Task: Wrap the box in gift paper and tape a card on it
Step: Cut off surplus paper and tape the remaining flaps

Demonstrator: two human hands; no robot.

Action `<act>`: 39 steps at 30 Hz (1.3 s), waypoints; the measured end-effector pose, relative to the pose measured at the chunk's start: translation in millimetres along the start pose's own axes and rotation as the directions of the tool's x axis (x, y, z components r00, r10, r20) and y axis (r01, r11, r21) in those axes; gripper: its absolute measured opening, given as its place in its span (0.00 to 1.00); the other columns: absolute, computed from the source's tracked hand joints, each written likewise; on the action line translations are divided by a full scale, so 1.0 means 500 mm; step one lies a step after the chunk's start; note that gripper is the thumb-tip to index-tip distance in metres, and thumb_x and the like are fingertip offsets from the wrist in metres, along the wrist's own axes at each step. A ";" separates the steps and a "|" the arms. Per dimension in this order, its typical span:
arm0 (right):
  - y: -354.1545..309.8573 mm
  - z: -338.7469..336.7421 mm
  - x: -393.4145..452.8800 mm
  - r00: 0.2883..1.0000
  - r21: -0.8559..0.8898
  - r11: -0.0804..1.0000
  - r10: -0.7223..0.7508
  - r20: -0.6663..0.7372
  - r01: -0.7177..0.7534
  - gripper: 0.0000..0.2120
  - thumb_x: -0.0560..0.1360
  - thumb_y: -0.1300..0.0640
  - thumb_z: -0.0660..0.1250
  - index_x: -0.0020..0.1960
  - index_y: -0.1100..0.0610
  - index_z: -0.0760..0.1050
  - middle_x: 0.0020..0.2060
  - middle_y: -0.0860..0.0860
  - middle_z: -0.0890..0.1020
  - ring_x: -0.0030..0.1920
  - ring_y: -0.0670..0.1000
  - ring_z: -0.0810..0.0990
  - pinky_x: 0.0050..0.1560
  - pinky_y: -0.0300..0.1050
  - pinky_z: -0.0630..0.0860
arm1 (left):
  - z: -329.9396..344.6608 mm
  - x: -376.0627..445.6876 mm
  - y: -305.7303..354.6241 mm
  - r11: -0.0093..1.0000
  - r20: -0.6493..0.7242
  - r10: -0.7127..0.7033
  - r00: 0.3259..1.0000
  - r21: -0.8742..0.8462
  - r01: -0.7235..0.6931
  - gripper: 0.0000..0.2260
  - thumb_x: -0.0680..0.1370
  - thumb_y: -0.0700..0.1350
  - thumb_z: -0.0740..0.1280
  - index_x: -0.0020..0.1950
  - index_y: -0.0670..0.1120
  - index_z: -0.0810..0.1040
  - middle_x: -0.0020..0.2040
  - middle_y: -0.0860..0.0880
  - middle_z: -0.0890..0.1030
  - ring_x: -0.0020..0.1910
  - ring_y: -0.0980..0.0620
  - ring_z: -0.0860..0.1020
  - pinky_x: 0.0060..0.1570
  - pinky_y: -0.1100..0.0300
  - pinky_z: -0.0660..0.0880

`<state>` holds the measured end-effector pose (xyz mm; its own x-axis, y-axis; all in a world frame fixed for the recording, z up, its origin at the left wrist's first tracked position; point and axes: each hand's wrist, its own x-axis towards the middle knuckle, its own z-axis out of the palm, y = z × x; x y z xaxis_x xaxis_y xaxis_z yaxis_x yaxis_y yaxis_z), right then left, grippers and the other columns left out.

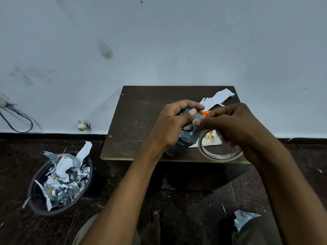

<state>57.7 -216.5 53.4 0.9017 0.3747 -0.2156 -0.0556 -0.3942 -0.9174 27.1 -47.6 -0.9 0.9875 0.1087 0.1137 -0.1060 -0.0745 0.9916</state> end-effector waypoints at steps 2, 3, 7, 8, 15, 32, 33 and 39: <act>0.001 0.000 0.003 1.000 -0.028 0.999 0.022 -0.013 -0.022 0.08 0.71 0.58 0.78 0.38 0.62 0.85 0.17 0.44 0.72 0.18 0.40 0.70 0.20 0.28 0.61 | 0.007 0.000 -0.003 1.000 -0.002 0.006 1.000 0.030 -0.006 0.13 0.79 0.45 0.62 0.57 0.43 0.84 0.57 0.46 0.84 0.58 0.47 0.82 0.60 0.43 0.79; 0.002 -0.001 0.004 0.999 -0.037 0.999 0.034 -0.020 -0.035 0.08 0.71 0.57 0.79 0.39 0.62 0.85 0.17 0.44 0.72 0.18 0.41 0.69 0.19 0.30 0.61 | 0.010 0.000 -0.005 0.999 -0.004 0.009 1.000 0.046 -0.009 0.13 0.79 0.45 0.62 0.57 0.43 0.84 0.57 0.46 0.84 0.58 0.47 0.82 0.60 0.43 0.78; 0.001 -0.006 0.002 0.998 -0.035 0.997 0.066 -0.021 -0.067 0.08 0.70 0.56 0.79 0.40 0.62 0.86 0.17 0.45 0.71 0.17 0.42 0.65 0.19 0.34 0.59 | 0.020 -0.001 -0.006 0.998 -0.007 0.017 1.000 0.065 -0.017 0.14 0.79 0.45 0.62 0.56 0.42 0.84 0.55 0.46 0.84 0.57 0.47 0.82 0.60 0.42 0.78; -0.001 -0.007 0.001 0.998 -0.035 0.997 0.066 -0.019 -0.067 0.08 0.70 0.57 0.79 0.40 0.62 0.86 0.17 0.45 0.71 0.17 0.42 0.66 0.19 0.34 0.60 | 0.021 -0.001 -0.005 0.998 -0.009 0.019 1.000 0.067 -0.019 0.14 0.79 0.45 0.61 0.56 0.42 0.84 0.55 0.46 0.84 0.56 0.47 0.82 0.59 0.42 0.78; -0.008 -0.003 0.002 0.997 -0.042 0.996 0.079 0.013 -0.079 0.05 0.71 0.63 0.78 0.41 0.65 0.84 0.15 0.44 0.70 0.17 0.40 0.69 0.19 0.29 0.61 | 0.022 0.000 -0.008 0.998 -0.006 0.020 1.000 0.067 -0.020 0.15 0.79 0.45 0.61 0.56 0.42 0.84 0.55 0.46 0.83 0.53 0.49 0.81 0.57 0.47 0.79; 0.013 0.003 0.022 0.950 -0.156 0.938 0.304 -0.065 -0.311 0.15 0.67 0.63 0.80 0.36 0.59 0.73 0.15 0.44 0.63 0.14 0.44 0.57 0.17 0.35 0.55 | 0.024 -0.008 -0.011 0.996 0.156 0.083 0.984 -0.055 -0.076 0.19 0.68 0.32 0.64 0.58 0.37 0.82 0.53 0.51 0.83 0.53 0.52 0.82 0.48 0.59 0.78; 0.013 0.004 0.022 0.951 -0.154 0.939 0.300 -0.069 -0.307 0.15 0.66 0.62 0.80 0.36 0.59 0.73 0.15 0.44 0.63 0.14 0.44 0.57 0.17 0.36 0.55 | 0.024 -0.008 -0.010 0.996 0.155 0.077 0.985 -0.066 -0.067 0.20 0.67 0.32 0.64 0.58 0.37 0.82 0.53 0.51 0.83 0.52 0.53 0.82 0.46 0.60 0.78; 0.013 0.008 0.025 0.947 -0.152 0.936 0.306 -0.096 -0.318 0.12 0.65 0.61 0.80 0.37 0.59 0.75 0.19 0.48 0.67 0.22 0.48 0.60 0.27 0.41 0.57 | 0.018 -0.008 -0.010 0.996 0.142 0.077 0.987 -0.047 -0.071 0.18 0.70 0.32 0.63 0.57 0.39 0.82 0.52 0.47 0.83 0.48 0.50 0.82 0.46 0.59 0.79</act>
<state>66.9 -211.1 43.5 0.8783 0.1538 -0.4527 -0.2734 -0.6151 -0.7395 24.5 -56.7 -7.2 0.9829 -0.0389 0.1798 -0.1811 -0.0349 0.9828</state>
